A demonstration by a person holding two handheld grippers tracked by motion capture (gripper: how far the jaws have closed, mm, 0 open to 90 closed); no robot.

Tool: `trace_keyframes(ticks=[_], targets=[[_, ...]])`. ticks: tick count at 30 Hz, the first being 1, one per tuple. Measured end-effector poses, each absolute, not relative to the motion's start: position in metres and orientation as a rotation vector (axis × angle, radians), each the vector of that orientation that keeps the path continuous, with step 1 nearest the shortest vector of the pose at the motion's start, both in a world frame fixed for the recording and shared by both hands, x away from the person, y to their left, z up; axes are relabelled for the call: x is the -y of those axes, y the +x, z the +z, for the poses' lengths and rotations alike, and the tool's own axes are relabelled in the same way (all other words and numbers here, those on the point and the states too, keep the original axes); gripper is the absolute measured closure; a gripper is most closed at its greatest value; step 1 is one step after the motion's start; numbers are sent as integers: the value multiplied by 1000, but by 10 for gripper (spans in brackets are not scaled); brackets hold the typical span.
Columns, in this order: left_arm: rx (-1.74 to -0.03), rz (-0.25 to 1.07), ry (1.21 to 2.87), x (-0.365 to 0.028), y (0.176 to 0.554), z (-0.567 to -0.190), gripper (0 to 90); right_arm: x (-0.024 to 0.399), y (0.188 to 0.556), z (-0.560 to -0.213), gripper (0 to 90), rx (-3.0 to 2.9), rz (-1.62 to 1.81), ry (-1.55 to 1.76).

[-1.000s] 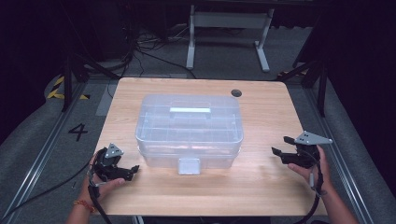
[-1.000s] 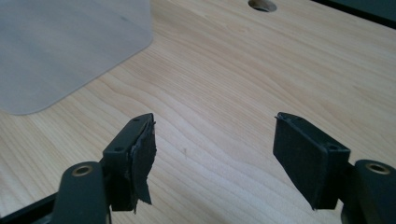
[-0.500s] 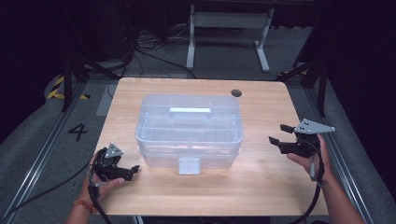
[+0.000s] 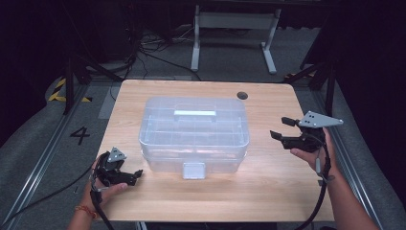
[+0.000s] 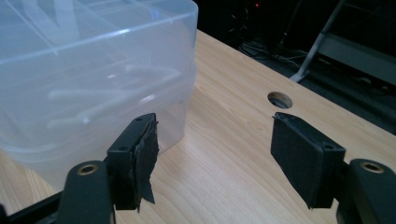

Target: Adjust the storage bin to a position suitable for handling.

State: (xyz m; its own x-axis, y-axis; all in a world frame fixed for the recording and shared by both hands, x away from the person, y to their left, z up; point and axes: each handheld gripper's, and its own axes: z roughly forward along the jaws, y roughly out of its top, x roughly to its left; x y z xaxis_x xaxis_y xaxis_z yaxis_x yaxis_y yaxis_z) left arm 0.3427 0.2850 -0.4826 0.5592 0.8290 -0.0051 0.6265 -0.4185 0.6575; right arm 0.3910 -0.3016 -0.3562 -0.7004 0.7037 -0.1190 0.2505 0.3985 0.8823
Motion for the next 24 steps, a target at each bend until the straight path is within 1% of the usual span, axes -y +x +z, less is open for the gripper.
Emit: trace_keyframes(ticks=[12, 24], targets=[[-1163, 429, 2181, -285, 343, -483, 7, 279, 396, -333, 334, -2193, 1311, 729], [-1163, 429, 2181, -285, 343, -483, 7, 257, 398, -321, 337, -2217, 1332, 662]])
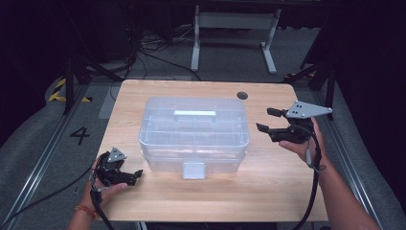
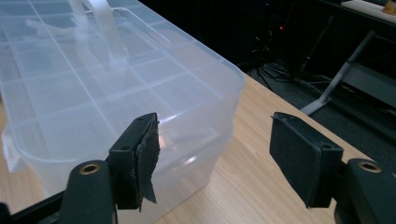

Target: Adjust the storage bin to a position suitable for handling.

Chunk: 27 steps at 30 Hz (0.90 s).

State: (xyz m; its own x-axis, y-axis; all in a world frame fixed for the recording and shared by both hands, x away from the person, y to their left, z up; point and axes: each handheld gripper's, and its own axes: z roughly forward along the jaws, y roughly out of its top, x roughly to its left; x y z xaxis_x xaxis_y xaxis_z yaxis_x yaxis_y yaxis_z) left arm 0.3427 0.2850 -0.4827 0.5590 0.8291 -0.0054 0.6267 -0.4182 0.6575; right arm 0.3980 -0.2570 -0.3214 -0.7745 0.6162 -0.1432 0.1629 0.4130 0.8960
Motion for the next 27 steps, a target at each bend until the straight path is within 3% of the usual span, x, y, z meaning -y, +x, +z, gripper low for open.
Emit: trace_keyframes(ticks=[27], targets=[[-1163, 429, 2181, -285, 343, -483, 7, 198, 412, -309, 349, -2306, 1336, 538]])
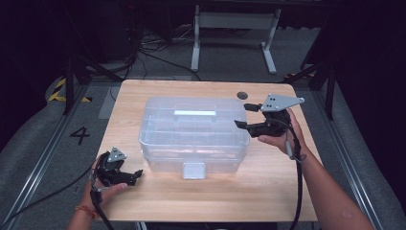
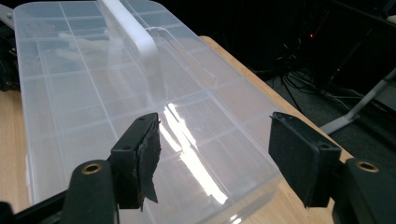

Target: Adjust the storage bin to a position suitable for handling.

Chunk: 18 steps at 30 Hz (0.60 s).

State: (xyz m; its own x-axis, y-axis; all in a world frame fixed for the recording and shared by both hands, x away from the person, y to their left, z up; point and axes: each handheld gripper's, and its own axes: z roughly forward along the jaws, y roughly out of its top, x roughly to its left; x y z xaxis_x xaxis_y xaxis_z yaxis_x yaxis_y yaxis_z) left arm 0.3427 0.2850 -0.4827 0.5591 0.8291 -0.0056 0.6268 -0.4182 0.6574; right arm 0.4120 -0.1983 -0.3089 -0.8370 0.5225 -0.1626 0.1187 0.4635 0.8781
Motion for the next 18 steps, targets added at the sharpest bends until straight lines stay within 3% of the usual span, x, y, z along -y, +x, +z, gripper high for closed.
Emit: trace_keyframes(ticks=[18], targets=[[-1163, 429, 2182, -285, 343, -483, 7, 162, 423, -310, 365, -2368, 1327, 474]])
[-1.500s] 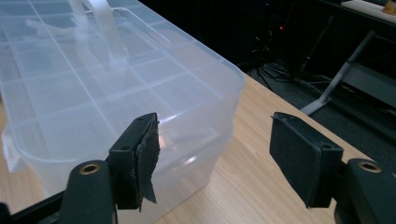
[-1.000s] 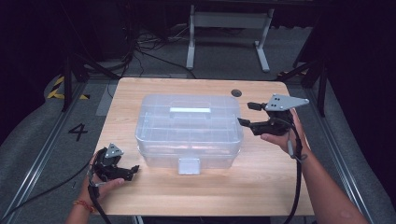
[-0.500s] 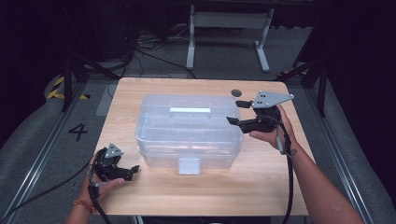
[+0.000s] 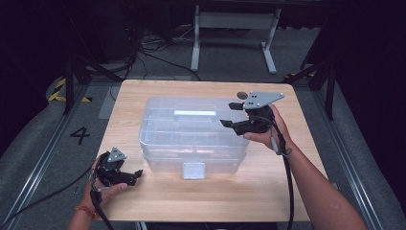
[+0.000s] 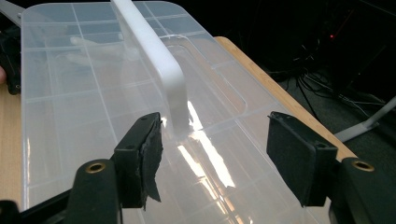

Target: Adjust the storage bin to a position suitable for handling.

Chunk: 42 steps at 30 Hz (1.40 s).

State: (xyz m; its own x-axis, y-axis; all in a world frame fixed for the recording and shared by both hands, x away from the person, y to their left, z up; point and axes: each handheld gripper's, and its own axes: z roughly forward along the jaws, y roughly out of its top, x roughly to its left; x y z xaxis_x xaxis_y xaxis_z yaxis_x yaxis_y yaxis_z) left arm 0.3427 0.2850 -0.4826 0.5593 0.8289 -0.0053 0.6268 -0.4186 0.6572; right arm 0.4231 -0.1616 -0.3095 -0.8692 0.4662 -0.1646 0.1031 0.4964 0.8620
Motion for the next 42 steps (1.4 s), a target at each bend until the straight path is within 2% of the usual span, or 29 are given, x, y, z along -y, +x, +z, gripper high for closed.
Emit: trace_keyframes(ticks=[18, 24, 30, 31, 34, 36, 39, 42], targets=[[-1165, 428, 2180, -285, 342, -483, 11, 137, 427, -313, 371, -2433, 1323, 424], [-1165, 426, 2180, -285, 342, -483, 12, 131, 429, -312, 401, -2438, 1310, 420], [-1165, 425, 2179, -285, 342, -483, 12, 129, 431, -311, 492, -2445, 1265, 407], [-1163, 429, 2180, -285, 342, -483, 13, 128, 433, -311, 546, -2448, 1256, 392], [-1162, 431, 2181, -285, 342, -483, 13, 126, 433, -311, 582, -2463, 1242, 369], [-1161, 431, 2180, -285, 342, -483, 14, 123, 433, -310, 635, -2463, 1217, 355], [-1129, 428, 2181, -286, 339, -482, 58, 122, 434, -310, 677, -2481, 1218, 347], [-1132, 429, 2183, -286, 339, -482, 60, 121, 435, -310, 697, -2490, 1222, 350]])
